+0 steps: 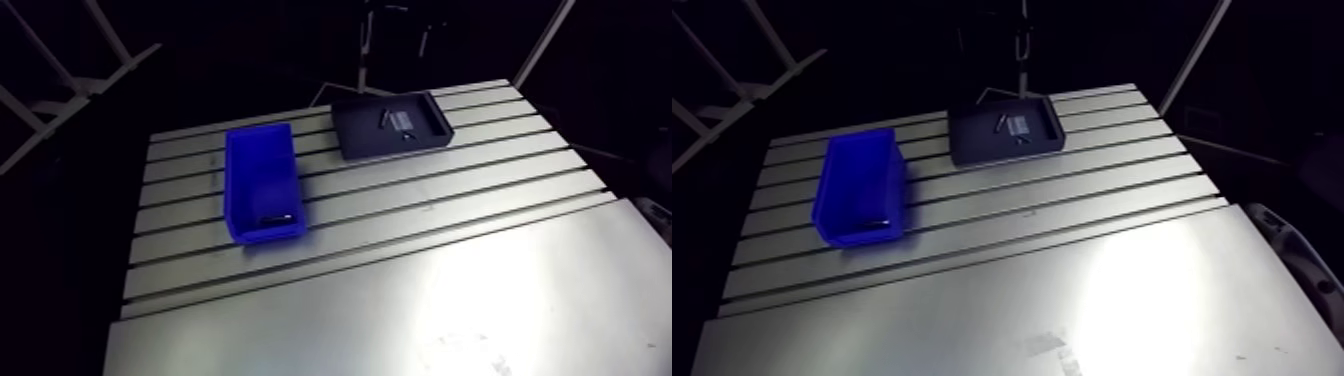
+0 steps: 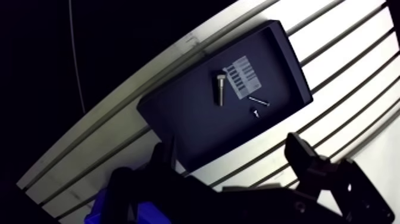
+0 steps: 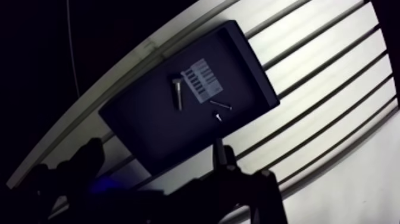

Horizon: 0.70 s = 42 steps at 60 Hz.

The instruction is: Pick up the M10 bolt from the tray and put it into the blue bin.

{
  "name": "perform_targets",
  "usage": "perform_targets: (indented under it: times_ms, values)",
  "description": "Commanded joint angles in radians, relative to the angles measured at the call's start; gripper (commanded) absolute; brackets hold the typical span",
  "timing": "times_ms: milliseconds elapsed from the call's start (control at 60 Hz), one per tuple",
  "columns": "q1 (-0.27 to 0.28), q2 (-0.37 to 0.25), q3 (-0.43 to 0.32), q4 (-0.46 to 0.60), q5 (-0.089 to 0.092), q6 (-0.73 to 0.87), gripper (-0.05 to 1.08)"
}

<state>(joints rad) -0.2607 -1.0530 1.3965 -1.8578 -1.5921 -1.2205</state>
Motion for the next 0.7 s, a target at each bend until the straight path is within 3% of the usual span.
perform_targets:
  times_ms: [17,350,700]
  values:
    - [-0.006,0.021,0.015,-0.008,-0.007,0.002,0.01]
    - [-0.017,0.058,0.025,-0.037,-0.007,0.002,0.29]
    - [-0.015,0.099,0.031,-0.074,-0.007,0.0,0.38]
